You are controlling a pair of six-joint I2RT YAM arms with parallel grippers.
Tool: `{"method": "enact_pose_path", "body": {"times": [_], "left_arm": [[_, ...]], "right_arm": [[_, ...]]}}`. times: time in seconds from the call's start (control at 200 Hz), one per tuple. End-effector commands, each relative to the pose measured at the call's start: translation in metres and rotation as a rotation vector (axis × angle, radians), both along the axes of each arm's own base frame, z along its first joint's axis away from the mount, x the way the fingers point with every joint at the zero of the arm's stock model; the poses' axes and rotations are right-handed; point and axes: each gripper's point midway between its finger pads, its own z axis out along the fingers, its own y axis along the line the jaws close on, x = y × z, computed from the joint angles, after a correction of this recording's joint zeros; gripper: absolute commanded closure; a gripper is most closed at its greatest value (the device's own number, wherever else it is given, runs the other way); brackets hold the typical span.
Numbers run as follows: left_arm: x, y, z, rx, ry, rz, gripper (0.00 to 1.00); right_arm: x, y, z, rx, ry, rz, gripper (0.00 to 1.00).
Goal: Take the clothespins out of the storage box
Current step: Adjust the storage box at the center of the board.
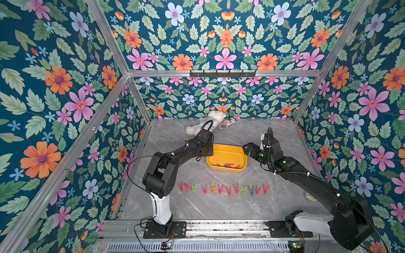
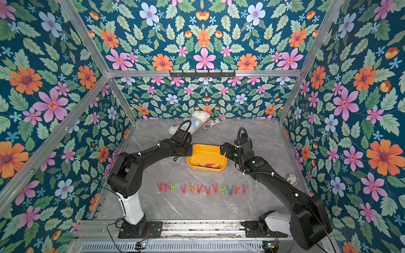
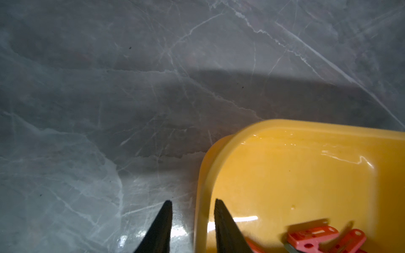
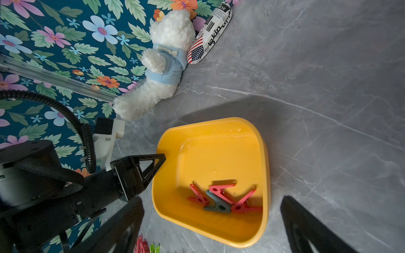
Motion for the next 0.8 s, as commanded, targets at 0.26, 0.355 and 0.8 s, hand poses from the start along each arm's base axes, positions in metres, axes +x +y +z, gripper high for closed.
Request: {"method": "enact_pose_path", "body": {"times": [0.26,0.355,0.8], "left_arm": [[-0.011,0.004,-0.009,0.024,0.058,-0.013,0.95],[-0.017,0.003,-0.004,0.001,0.083,-0.002,1.00],[-0.053,-0.009,0.017,-0.306,0.385,0.129,1.00]], "right_arm": [[-0.001,0.002,-0.004,0.042,-0.008,-0.004,0.01],[-0.001,0.002,-0.004,0.043,-0.012,-0.006,0.01],[0.002,0.001,0.002,0.044,-0.031,-0.018,0.01]]}}
